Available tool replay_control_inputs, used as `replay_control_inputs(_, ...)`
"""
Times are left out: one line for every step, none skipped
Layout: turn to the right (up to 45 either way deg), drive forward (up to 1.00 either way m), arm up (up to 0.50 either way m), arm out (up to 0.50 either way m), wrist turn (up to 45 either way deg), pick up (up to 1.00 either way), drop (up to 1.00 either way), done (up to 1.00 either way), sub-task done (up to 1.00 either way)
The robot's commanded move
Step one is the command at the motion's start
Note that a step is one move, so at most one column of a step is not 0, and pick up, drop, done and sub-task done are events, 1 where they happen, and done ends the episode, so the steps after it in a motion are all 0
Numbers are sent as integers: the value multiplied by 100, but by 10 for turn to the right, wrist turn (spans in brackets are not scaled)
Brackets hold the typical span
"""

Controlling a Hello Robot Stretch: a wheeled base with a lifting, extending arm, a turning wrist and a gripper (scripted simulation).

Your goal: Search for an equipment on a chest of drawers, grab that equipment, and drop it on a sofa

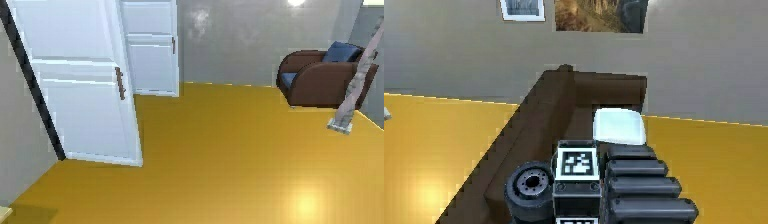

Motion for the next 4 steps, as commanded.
replay_control_inputs(0,0,0,48,0,0,0,0,0)
replay_control_inputs(0,0,0,0,450,0,0,0,0)
replay_control_inputs(0,0,0,0,450,0,0,0,0)
replay_control_inputs(0,0,0,0,450,0,0,0,0)
